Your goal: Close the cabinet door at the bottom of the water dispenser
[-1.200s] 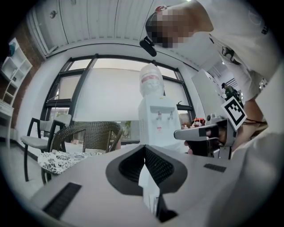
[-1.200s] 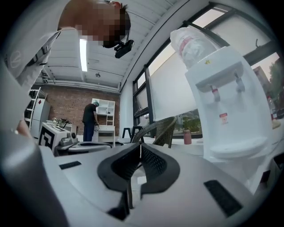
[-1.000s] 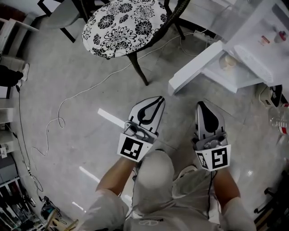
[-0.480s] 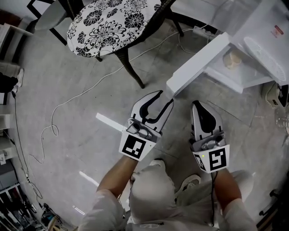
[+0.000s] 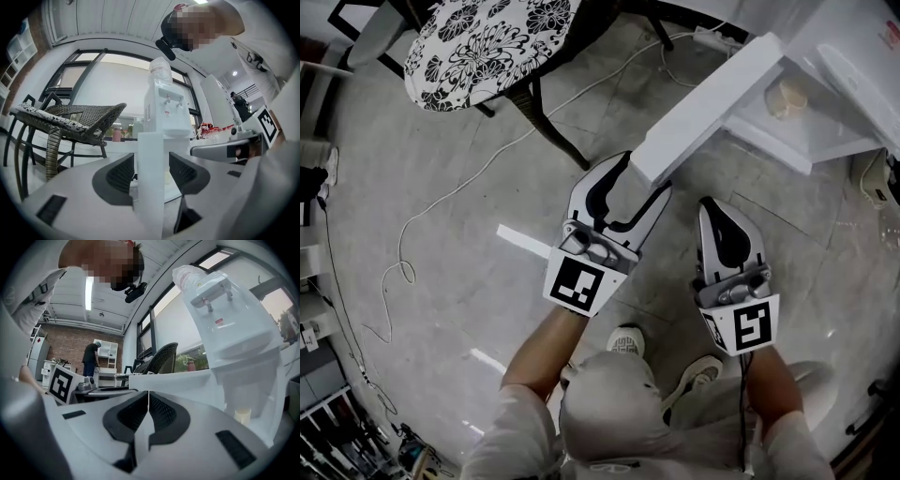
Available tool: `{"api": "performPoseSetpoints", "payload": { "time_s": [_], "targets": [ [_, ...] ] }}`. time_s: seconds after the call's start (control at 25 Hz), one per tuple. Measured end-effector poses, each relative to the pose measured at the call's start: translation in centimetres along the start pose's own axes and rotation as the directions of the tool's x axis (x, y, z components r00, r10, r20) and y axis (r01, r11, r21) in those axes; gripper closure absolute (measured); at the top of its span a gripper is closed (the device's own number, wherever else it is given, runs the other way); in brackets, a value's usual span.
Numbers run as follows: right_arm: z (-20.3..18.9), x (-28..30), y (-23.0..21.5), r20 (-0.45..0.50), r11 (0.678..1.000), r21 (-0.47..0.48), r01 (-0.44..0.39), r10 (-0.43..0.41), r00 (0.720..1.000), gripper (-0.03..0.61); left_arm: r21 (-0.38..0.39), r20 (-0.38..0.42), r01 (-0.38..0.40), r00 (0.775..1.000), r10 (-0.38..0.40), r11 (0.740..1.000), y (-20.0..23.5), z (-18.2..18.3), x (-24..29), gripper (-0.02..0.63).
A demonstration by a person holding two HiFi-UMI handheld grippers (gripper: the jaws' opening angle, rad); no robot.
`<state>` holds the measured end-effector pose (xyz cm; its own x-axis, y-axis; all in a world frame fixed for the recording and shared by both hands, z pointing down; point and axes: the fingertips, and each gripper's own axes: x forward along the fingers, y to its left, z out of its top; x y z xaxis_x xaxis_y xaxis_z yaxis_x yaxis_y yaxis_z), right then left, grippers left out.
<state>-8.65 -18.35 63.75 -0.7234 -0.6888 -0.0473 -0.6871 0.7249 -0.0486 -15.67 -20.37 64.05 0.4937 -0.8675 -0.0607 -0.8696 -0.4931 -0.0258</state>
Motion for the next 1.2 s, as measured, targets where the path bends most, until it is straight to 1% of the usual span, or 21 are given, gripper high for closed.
{"api": "performPoseSetpoints", "payload": {
  "time_s": [0.12,0.2,0.24,0.28,0.4,0.52,0.6,0.72,0.8,0.92,1.0,1.2],
  "targets": [
    [-1.1,-0.3,-0.5,-0.013,1.0,0.008,0.021,-0.021,1.0,0.56,-0.008,0.014,-0.003,1.0,0.003,1.0,-0.1,-0.1,0.8,0.39],
    [-1.9,-0.5,-0.4,-0.024,1.0,0.005,0.029,-0.029,0.999,0.56,-0.015,0.02,-0.025,0.999,0.025,1.0,0.1,-0.2,1.0,0.392],
    [-2.2,-0.6,-0.4,-0.029,0.999,-0.006,0.033,-0.033,0.999,0.56,-0.018,0.02,-0.036,0.999,0.037,0.999,0.2,-0.2,1.0,0.42],
    [-2.4,-0.6,-0.3,-0.031,0.999,-0.022,0.038,-0.039,0.999,0.56,-0.019,0.019,-0.042,0.999,0.043,0.999,0.2,-0.1,1.0,0.422],
    [-2.6,-0.8,-0.3,-0.022,0.995,-0.07,0.07,-0.072,0.997,0.56,-0.015,-0.002,-0.05,0.999,0.05,0.999,-0.2,0.0,1.0,0.425],
    [-3.3,-1.4,-0.7,-0.017,0.99,-0.071,0.121,-0.123,0.992,0.56,-0.019,-0.036,-0.06,0.998,0.059,0.998,-1.1,-0.1,1.0,0.426],
    [-4.0,-1.9,-0.9,-0.015,0.986,-0.08,0.146,-0.147,0.989,0.56,-0.022,-0.058,-0.045,0.997,0.044,0.999,-2.0,-0.1,1.2,0.426],
    [-5.4,-2.8,-1.2,-0.026,0.982,-0.076,0.171,-0.173,0.985,0.56,-0.03,-0.094,-0.003,0.996,0.0,1.0,-3.7,-0.4,1.3,0.425],
    [-6.2,-3.6,-1.3,-0.029,0.981,-0.077,0.176,-0.179,0.984,0.56,-0.042,-0.113,-0.002,0.994,-0.003,0.999,-4.0,-0.6,1.1,0.425],
    [-7.5,-5.0,-1.9,-0.052,0.979,-0.087,0.182,-0.187,0.981,0.56,-0.05,-0.123,0.008,0.992,-0.014,0.999,-4.2,-0.4,1.1,0.425],
    [-8.1,-5.8,-2.4,-0.065,0.978,-0.076,0.194,-0.199,0.978,0.56,-0.046,-0.129,0.017,0.991,-0.023,0.999,-4.7,-0.3,1.2,0.425],
    [-9.0,-7.2,-3.5,-0.073,0.973,-0.061,0.224,-0.228,0.971,0.56,-0.036,-0.112,0.0,0.994,-0.004,0.999,-6.1,-0.2,1.4,0.423]
  ]
}}
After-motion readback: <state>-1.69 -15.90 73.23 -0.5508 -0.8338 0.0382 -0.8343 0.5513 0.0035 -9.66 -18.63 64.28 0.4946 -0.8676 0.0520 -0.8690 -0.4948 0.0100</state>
